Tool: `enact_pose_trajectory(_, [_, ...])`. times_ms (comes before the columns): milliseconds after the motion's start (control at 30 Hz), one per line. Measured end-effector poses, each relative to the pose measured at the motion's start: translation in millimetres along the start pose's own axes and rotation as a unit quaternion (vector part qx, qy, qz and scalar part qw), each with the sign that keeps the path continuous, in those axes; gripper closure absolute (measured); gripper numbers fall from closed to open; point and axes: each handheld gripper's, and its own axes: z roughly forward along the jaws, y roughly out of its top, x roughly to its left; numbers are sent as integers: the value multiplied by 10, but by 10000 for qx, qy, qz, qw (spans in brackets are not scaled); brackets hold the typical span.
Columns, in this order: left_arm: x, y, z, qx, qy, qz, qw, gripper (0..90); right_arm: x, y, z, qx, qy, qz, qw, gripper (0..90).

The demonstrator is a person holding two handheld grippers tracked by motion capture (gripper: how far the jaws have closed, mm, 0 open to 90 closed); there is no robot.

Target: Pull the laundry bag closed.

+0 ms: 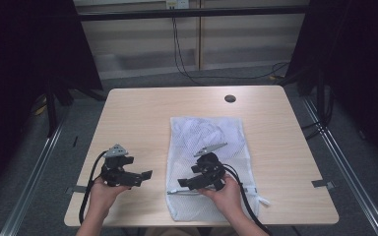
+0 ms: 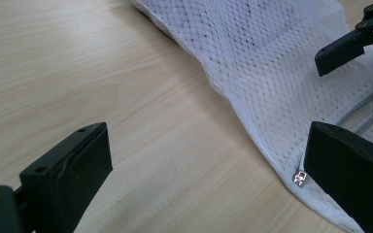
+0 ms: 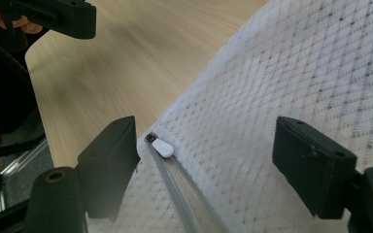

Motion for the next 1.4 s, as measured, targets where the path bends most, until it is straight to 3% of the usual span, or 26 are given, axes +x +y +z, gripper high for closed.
enact_pose_trajectory(167, [-1, -1, 2, 10, -7, 2, 10000, 35, 13, -2, 41, 32, 116, 29, 9999, 282])
enact_pose_trajectory(600, [4, -2, -1, 10, -3, 0, 10000, 37, 82, -27, 184, 275, 579, 258, 9976, 464])
enact_pose_trajectory(1400, [1, -6, 13, 53, -35, -16, 10000, 38, 98, -88, 340, 690, 637, 427, 9947, 579])
